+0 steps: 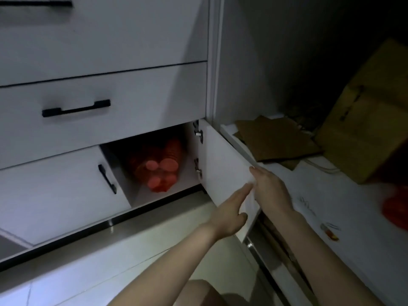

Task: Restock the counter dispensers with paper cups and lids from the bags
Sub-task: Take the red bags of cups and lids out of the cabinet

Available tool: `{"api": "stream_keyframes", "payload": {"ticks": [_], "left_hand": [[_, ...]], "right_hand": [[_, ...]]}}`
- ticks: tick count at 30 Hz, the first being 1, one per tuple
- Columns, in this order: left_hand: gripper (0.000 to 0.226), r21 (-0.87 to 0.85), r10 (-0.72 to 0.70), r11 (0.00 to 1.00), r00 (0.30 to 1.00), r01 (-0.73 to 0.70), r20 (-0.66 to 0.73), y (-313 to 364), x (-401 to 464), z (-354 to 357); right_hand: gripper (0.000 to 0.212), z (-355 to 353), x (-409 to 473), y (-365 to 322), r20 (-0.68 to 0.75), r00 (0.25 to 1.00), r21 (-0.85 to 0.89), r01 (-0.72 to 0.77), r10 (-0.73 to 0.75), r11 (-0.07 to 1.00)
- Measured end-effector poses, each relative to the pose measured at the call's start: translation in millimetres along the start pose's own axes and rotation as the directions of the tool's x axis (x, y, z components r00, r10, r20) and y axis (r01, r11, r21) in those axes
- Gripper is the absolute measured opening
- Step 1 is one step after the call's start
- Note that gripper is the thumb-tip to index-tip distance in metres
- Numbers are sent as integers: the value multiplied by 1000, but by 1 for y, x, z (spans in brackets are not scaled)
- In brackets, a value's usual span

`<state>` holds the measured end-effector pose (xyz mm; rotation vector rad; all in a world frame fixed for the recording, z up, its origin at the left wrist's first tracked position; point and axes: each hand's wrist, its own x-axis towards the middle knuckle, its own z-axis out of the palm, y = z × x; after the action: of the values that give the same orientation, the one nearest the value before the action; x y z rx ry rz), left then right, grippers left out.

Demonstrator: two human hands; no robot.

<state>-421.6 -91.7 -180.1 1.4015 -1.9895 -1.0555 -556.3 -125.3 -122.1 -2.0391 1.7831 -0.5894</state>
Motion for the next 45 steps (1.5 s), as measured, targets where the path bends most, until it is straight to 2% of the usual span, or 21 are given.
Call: {"api": "stream_keyframes", "payload": {"ticks": [5, 8, 10, 12, 14, 16, 20, 22, 25, 29, 33, 36, 39, 42, 45], "left_hand": [[84, 34, 14, 999, 999, -16, 51, -3, 29, -1], [78, 34, -31, 999, 999, 30, 34, -23, 20, -20], [71, 35, -70, 997, 996, 72, -59, -43, 6, -45], [62, 81, -95, 990, 972, 115, -214, -70, -12, -79], [53, 93, -134, 979, 922, 180, -364, -100, -35, -118], [48, 44, -200, 965, 837, 257, -509, -126, -61, -158], [44, -38, -275, 932, 637, 361, -720, -170, -110, -225], [48, -91, -309, 922, 577, 375, -756, -185, -130, -246], [53, -131, -324, 928, 581, 349, -747, -198, -151, -265], [54, -147, -332, 931, 612, 333, -717, -202, -170, -275], [53, -173, -334, 937, 632, 304, -699, -190, -191, -270], [53, -237, -357, 934, 636, 269, -684, -173, -215, -252], [54, -301, -384, 923, 629, 239, -676, -157, -248, -220], [56, -337, -399, 916, 588, 218, -704, -144, -287, -181], [61, -390, -451, 892, 501, 229, -738, -131, -322, -148]], "right_hand": [[51, -8, 12, 15, 12, 999, -191, 42, -41, 981], [41, -2, 15, 3, -81, 995, -237, 34, -55, 971], [39, 10, 16, -17, -129, 981, -208, 115, -143, 971], [40, 33, 23, -50, -81, 966, -74, 239, -245, 968], [40, 64, 32, -90, 19, 951, 114, 304, -308, 946], [43, 101, 43, -132, 97, 926, 241, 333, -364, 912], [59, 175, 66, -211, 255, 870, 352, 323, -422, 879], [69, 203, 78, -246, 325, 842, 401, 289, -430, 869], [82, 237, 96, -291, 370, 833, 496, 197, -411, 846], [80, 263, 106, -312, 302, 878, 635, 106, -372, 765], [73, 256, 88, -295, 253, 888, 629, 150, -383, 763], [64, 241, 50, -270, 249, 838, 619, 248, -486, 745], [60, 222, -1, -253, 265, 752, 651, 323, -604, 687], [60, 208, -50, -249, 342, 631, 695, 329, -696, 639], [59, 202, -84, -259, 406, 470, 697, 397, -784, 598]]}}
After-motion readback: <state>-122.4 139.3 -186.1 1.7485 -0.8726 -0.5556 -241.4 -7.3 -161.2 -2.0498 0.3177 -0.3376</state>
